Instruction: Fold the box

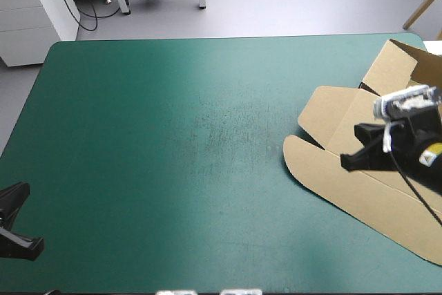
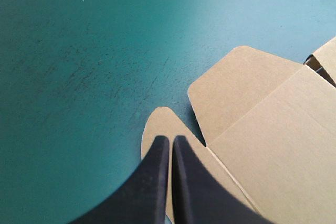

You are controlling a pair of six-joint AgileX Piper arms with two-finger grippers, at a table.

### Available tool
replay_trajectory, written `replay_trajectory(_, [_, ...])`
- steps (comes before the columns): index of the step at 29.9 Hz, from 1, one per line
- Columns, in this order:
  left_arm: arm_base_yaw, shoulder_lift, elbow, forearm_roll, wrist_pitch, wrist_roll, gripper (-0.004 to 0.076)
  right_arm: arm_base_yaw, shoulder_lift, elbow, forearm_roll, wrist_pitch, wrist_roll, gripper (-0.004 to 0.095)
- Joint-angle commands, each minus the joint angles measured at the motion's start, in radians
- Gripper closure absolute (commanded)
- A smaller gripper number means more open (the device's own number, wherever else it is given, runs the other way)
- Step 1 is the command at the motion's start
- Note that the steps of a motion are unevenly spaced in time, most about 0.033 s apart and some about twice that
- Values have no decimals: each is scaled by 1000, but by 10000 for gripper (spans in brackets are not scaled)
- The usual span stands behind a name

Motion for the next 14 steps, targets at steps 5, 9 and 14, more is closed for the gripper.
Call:
replay_trajectory(5, [-1, -144, 135, 2, -102, -14, 734, 2, -290, 197, 7, -96, -25, 908])
replay_trajectory(9, [-1, -243, 285, -2, -178, -16, 734, 2, -418, 303, 7, -125, -33, 908])
replay_trajectory(14, [-1, -360, 442, -5, -244, -16, 734, 2, -576, 435, -16, -175, -33, 908])
